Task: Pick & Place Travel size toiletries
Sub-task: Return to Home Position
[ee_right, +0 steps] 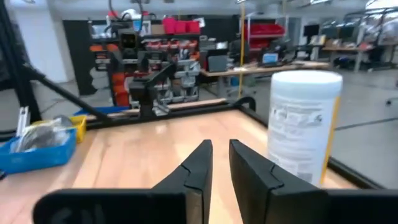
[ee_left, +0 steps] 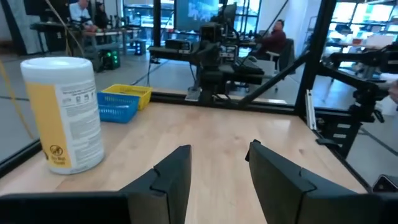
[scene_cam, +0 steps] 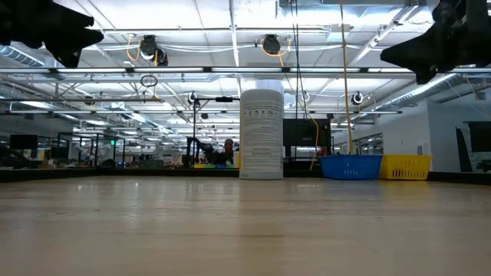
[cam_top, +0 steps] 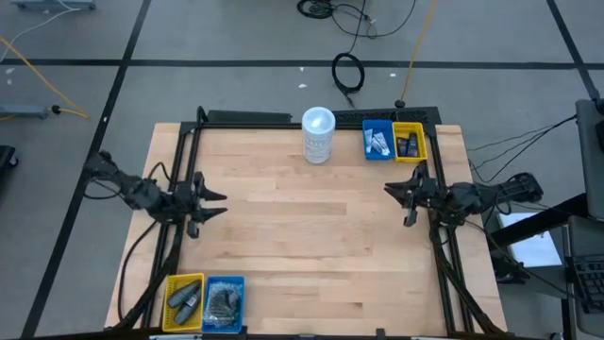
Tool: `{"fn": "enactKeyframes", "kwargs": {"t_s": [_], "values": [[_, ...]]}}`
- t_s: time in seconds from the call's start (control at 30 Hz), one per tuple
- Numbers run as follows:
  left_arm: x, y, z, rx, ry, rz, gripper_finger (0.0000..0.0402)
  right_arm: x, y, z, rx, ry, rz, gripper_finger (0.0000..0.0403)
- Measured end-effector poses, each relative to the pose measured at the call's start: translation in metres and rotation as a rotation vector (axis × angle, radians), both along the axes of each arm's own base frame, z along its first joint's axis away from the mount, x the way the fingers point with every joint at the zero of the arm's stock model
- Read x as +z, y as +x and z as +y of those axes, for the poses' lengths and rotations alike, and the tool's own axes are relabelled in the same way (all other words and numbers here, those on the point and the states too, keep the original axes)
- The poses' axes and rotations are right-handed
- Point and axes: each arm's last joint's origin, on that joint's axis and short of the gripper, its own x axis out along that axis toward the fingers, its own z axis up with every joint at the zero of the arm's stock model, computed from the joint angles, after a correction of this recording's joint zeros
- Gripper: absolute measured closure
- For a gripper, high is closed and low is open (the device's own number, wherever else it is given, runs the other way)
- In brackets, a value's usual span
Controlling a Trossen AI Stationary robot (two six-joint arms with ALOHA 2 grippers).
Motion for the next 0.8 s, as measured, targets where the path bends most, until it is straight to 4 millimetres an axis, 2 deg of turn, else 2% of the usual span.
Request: {"fn": "enactKeyframes", "kwargs": {"t_s": [0.27,0.37,0.47,0.53,0.8], "values": [[-0.034,0.002,0.01,0.04,-0.046,0.032,0.0243,-0.012,-0.005,-0.008,-0.034,0.042,0.083,0.0379],[-0.048,0.003,0.012,0.052,-0.08,0.038,0.0243,-0.023,-0.001,-0.007,-0.008,0.035,0.09,0.0381],[-0.046,0.004,0.015,0.078,-0.071,0.01,0.0243,-0.033,0.004,-0.007,0.007,0.044,0.022,0.0381],[-0.045,0.004,0.017,0.109,-0.057,0.004,0.0243,-0.028,0.004,-0.006,0.016,0.039,-0.04,0.0381],[-0.048,0.004,0.021,0.206,-0.037,0.029,0.0243,-0.026,0.006,-0.002,0.159,-0.078,-0.036,0.0379]]}}
